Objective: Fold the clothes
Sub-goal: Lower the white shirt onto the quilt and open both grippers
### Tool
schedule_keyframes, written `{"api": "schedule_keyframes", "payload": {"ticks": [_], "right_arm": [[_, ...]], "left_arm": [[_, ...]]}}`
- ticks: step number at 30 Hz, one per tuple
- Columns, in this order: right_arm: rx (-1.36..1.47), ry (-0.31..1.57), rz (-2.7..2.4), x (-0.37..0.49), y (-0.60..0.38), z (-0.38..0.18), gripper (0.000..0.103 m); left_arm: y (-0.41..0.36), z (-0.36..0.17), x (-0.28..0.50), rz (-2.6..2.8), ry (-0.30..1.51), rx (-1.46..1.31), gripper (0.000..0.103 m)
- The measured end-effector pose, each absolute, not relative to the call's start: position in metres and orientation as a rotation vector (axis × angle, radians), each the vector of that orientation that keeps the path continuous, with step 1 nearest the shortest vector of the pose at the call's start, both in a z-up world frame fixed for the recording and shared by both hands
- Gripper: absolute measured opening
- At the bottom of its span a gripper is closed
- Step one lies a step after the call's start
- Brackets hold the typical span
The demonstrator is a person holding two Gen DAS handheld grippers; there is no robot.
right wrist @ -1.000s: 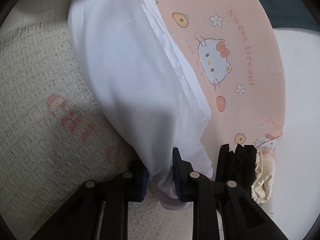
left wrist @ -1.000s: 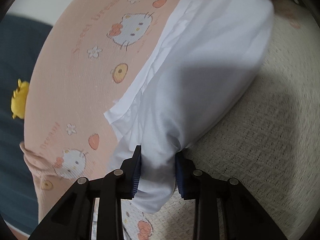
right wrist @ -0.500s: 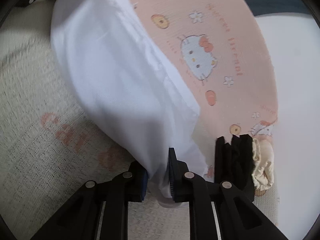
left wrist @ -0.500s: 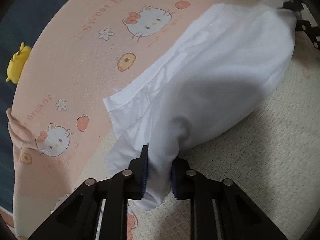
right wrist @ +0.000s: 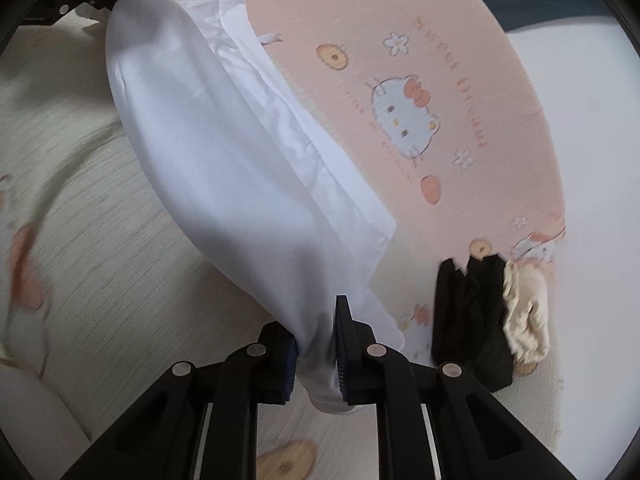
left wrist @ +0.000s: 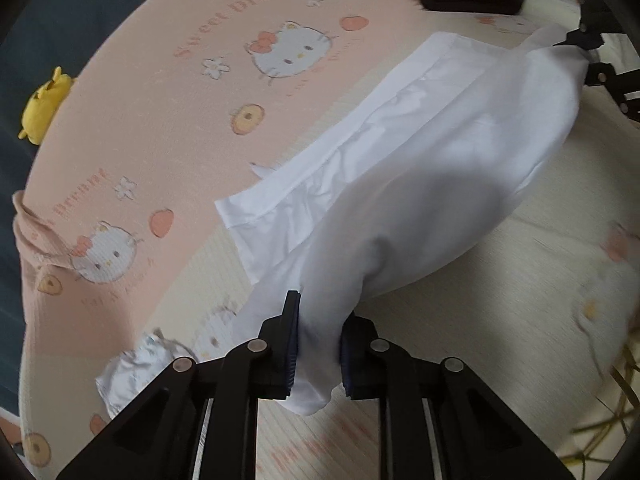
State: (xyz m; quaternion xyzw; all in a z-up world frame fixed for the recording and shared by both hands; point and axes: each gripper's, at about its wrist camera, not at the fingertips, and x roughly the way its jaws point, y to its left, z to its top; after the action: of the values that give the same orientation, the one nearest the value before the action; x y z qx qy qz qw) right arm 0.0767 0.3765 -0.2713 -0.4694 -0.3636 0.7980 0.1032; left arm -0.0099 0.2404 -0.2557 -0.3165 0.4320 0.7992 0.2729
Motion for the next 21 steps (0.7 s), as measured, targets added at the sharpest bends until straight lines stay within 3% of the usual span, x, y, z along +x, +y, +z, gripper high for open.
{"api": "schedule_keyframes", "payload": {"ticks": [9, 16, 19, 21], "right_arm": [[-1.522, -0.915, 2.419, 0.100, 0.378, -0.273, 0.013], [-1.685, -0.644, 2.486, 0.085, 0.403, -0.271, 0.016], [-1.759, -0.597, 2.492, 0.083, 0.407, -0.271, 0.024], [-1.798, -0.581, 2.497, 0.084, 0.407, -0.271, 0.037]], "left_arm": [[0.228, -0.256, -0.017, 2.125, 1.012, -0.979, 0.015], [0.233, -0.248, -0.042, 2.069, 0.910, -1.115, 0.016], [0.235, -0.250, -0.036, 2.016, 0.956, -1.142, 0.016], [0.233, -0.250, -0.028, 2.000, 0.989, -1.115, 0.016]]}}
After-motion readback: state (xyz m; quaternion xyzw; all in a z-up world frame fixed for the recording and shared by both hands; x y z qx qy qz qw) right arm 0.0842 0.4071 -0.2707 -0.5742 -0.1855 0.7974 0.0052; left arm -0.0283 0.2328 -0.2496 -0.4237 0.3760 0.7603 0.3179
